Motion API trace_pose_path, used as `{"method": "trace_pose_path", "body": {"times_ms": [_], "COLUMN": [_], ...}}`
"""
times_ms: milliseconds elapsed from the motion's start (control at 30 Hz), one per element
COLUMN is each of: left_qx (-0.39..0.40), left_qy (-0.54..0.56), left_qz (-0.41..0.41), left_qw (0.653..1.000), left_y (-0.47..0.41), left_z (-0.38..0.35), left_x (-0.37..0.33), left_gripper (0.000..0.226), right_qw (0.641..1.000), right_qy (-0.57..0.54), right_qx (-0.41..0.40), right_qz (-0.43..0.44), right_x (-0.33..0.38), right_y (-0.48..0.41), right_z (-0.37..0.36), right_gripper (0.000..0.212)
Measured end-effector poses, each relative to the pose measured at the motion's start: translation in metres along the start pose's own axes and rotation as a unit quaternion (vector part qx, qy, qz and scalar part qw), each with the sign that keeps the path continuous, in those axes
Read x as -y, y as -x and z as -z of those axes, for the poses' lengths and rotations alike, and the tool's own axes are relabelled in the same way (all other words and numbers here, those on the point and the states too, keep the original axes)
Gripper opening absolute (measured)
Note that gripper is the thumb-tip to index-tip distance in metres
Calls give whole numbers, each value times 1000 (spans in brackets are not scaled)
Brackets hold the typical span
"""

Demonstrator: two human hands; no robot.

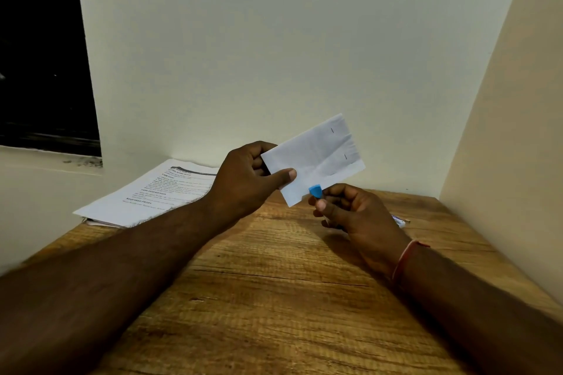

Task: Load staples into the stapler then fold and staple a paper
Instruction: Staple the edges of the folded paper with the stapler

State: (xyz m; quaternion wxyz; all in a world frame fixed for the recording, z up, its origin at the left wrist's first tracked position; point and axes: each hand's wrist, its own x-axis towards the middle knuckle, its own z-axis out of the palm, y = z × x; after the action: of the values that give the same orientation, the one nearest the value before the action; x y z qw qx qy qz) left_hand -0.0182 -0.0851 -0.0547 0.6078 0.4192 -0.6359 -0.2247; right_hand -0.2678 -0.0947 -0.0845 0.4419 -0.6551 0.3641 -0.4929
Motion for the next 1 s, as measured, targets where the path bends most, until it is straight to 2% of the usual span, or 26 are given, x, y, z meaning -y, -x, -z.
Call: {"method": "trace_pose_path", "body": {"times_ms": [100,267,1000], "left_qx": [2,7,6], "left_qy": [0,0,-27], "left_qz": [-4,-8,-17], "left_qw": [1000,1000,999], "left_y": [0,-1,2], "left_z": [-1,-1,-3], "left_x": [1,2,-4], "left_gripper": [43,45,38], "right_qw": [1000,1000,998], "right_qy": [5,30,61], "right_qx": [1,-1,-23], "right_qz": [0,3,25], "right_x": [0,4,5], "right_y": [0,2,0], "right_z": [-1,-1,0], "right_gripper": [25,20,23]}}
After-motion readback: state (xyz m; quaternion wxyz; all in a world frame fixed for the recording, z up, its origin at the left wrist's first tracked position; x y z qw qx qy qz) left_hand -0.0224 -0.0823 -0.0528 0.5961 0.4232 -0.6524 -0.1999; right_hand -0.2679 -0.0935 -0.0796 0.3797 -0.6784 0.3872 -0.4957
